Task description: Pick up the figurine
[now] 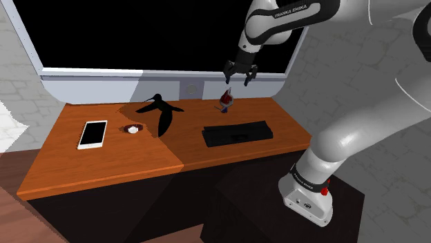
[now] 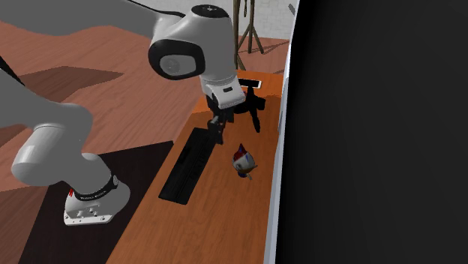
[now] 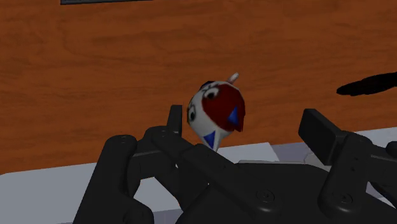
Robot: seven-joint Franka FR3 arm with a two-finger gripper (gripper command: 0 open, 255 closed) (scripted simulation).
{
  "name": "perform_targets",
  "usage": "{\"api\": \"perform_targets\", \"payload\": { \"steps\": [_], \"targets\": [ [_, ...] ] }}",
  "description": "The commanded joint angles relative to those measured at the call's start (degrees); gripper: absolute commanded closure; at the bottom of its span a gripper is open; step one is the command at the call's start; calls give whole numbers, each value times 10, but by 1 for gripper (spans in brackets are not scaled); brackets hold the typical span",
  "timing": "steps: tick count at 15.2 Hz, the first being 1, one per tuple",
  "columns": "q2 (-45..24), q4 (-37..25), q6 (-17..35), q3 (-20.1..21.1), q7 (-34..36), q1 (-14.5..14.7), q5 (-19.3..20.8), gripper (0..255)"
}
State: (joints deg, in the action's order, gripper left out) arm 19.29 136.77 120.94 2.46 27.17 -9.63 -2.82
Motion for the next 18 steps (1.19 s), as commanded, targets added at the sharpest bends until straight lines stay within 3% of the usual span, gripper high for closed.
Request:
{"api": "perform_targets", "payload": {
  "steps": [1,5,14,15,18],
  "targets": [
    [-37,-12,38,1,32,-12,7,0],
    [-105,-40,100,2,94,-30,26,0],
    [-136,-11,161,2,95,-30,27,0],
    [-136,-11,160,3,96,-30,27,255],
    [-136,-12,160,3,96,-30,27,255]
  ]
}}
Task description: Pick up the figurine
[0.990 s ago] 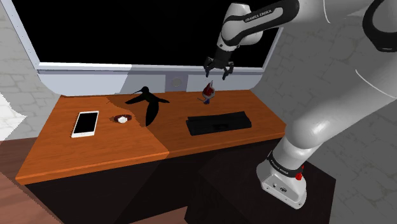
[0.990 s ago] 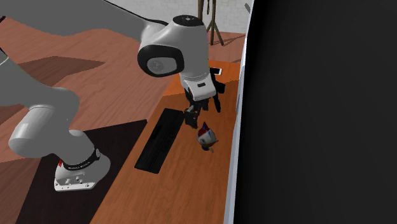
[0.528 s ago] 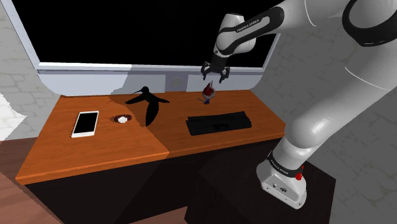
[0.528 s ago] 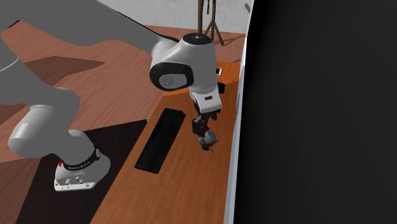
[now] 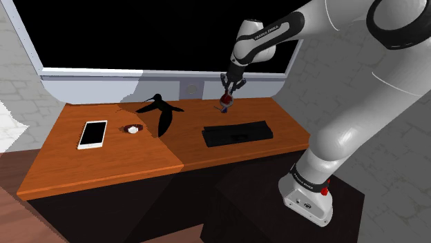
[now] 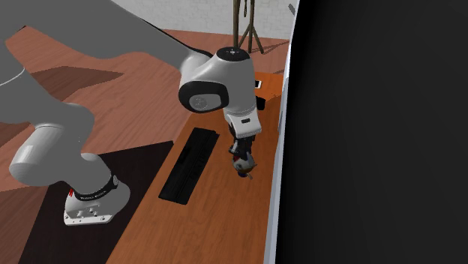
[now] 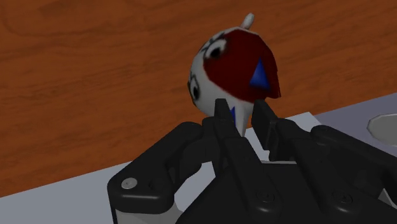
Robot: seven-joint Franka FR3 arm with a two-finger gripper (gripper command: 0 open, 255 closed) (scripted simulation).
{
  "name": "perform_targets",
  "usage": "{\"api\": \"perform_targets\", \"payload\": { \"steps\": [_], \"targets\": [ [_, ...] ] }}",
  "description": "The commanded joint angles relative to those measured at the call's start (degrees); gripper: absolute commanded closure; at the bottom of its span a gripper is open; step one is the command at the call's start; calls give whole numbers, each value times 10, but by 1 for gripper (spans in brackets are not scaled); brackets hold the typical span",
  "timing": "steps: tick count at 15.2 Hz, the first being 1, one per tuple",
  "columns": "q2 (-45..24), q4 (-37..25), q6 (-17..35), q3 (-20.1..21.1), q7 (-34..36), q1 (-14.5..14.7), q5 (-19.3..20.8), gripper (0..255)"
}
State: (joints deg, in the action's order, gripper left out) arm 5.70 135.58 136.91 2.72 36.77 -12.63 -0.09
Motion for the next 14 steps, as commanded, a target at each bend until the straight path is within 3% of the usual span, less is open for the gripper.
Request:
{"api": "perform_targets", "payload": {
  "steps": [1,6,14],
  "targets": [
    [0,0,0,0,0,0,0,255],
    [0,1,1,0,-1,0,0,255],
    [32,-30,-63,-1,-2,0,-2,255]
  ]
}}
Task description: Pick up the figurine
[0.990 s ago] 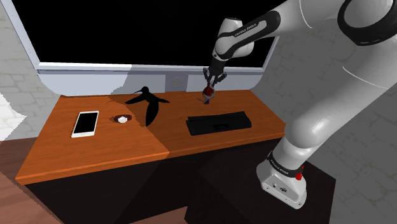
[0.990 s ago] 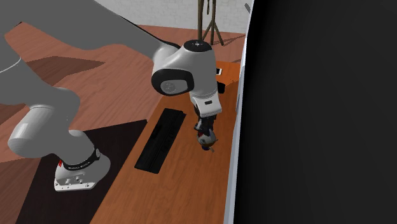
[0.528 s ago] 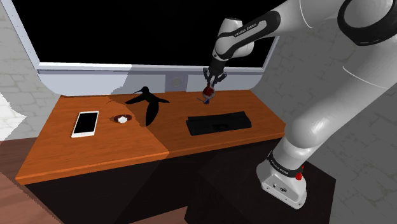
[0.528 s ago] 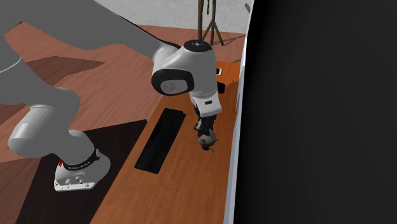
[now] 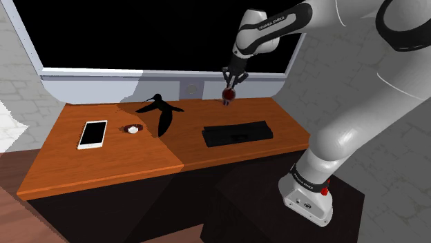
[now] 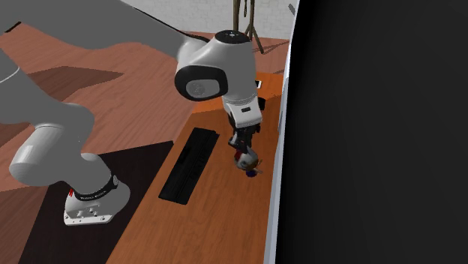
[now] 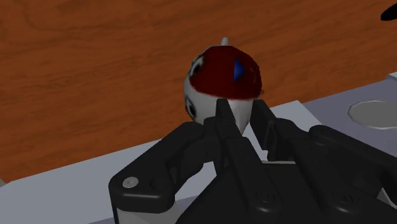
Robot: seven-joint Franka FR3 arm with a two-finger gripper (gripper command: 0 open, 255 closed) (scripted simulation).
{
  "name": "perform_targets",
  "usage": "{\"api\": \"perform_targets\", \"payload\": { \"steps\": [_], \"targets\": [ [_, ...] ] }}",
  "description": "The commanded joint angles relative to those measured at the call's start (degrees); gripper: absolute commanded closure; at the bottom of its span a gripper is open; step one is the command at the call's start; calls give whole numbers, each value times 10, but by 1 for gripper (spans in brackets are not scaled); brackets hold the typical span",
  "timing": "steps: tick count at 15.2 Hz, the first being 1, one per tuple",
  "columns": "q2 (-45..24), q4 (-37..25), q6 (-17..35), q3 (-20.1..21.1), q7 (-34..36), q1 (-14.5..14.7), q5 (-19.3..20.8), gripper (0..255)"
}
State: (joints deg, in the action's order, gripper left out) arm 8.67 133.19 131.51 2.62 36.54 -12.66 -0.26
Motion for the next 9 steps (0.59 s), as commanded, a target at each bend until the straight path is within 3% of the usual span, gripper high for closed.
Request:
{"api": "perform_targets", "payload": {
  "steps": [1,9],
  "targets": [
    [6,-11,-17,0,0,0,0,255],
    [24,-41,-65,0,-1,0,-1,255]
  ]
}}
